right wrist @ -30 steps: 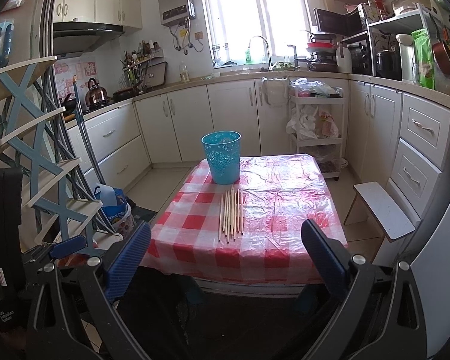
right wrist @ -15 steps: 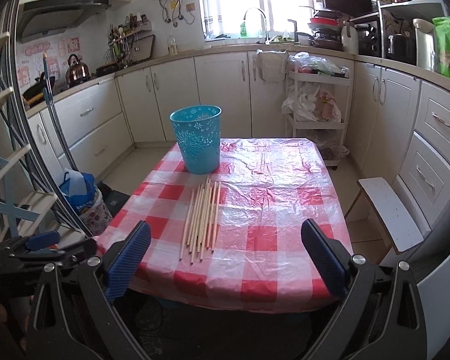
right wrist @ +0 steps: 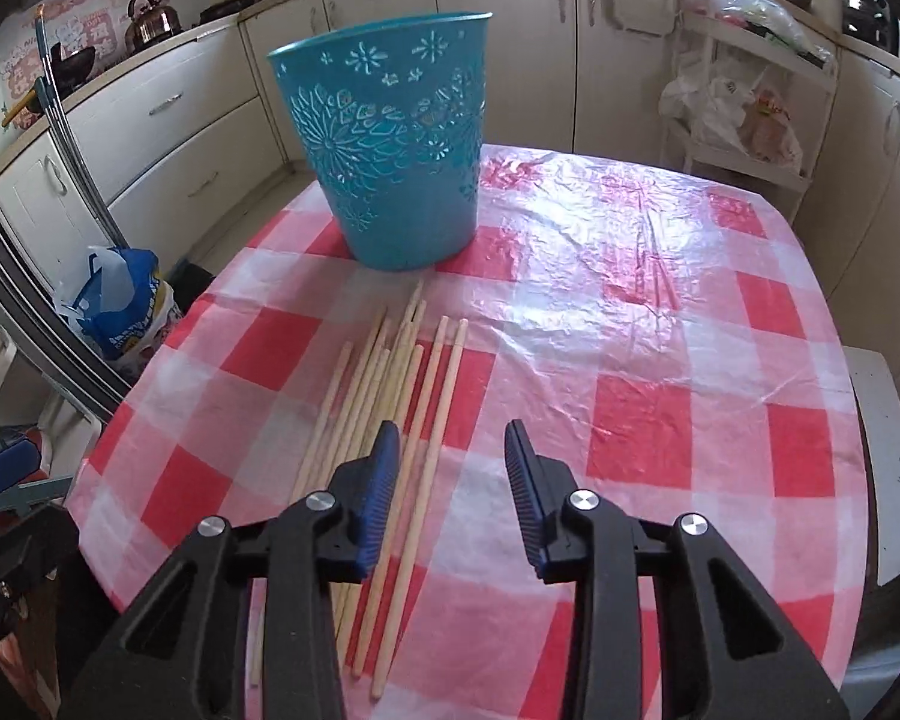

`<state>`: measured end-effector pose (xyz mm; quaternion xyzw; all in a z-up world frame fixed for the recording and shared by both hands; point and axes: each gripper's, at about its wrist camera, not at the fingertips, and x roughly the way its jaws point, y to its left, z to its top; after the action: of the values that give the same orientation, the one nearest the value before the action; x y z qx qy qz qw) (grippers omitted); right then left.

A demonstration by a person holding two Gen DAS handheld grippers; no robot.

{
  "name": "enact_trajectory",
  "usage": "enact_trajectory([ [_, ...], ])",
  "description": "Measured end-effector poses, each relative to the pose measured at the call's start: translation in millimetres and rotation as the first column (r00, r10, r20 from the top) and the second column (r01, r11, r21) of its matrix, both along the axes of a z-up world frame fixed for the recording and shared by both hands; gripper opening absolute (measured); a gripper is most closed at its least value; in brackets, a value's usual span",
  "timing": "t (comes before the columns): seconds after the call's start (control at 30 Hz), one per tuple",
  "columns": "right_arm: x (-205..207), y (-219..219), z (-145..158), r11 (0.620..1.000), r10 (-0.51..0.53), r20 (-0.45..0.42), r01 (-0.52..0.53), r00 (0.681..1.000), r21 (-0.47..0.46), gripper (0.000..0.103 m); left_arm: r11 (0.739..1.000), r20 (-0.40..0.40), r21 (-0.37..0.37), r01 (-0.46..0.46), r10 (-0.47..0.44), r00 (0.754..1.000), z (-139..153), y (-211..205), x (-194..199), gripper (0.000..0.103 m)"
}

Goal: Organize utensils
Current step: 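Grasp one wooden chopstick with the right tool while the left tool grasps another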

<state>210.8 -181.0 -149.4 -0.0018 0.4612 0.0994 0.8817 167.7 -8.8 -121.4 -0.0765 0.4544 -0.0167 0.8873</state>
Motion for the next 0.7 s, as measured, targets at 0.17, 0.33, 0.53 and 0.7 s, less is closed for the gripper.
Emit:
enact_trajectory([
  [0.17,23,3,-18,0.999,0.023,-0.036,-0.024,0.999,-0.037,0.029,1.000,-0.018,0.005,-0.022,0.022,1.000,-17,-7,30,0.095],
  [0.33,26,5,-25,0.993,0.089,-0.024,-0.091,0.996,-0.076,0.023,0.999,-0.016,0.039,-0.012,0.013,1.000,-30,-21,54,0.095],
  [0.53,23,-21,-24,0.995,0.082,-0.025,-0.083,0.996,-0.053,0.019,0.995,-0.036,0.101,0.000,0.004,0.999,-49,-40,84,0.092],
  [0.7,18,-29,-23,0.996,0.090,-0.022,-0.090,0.996,-0.022,0.019,0.989,-0.080,0.145,0.009,0.002,0.997,-67,-49,101,0.078],
])
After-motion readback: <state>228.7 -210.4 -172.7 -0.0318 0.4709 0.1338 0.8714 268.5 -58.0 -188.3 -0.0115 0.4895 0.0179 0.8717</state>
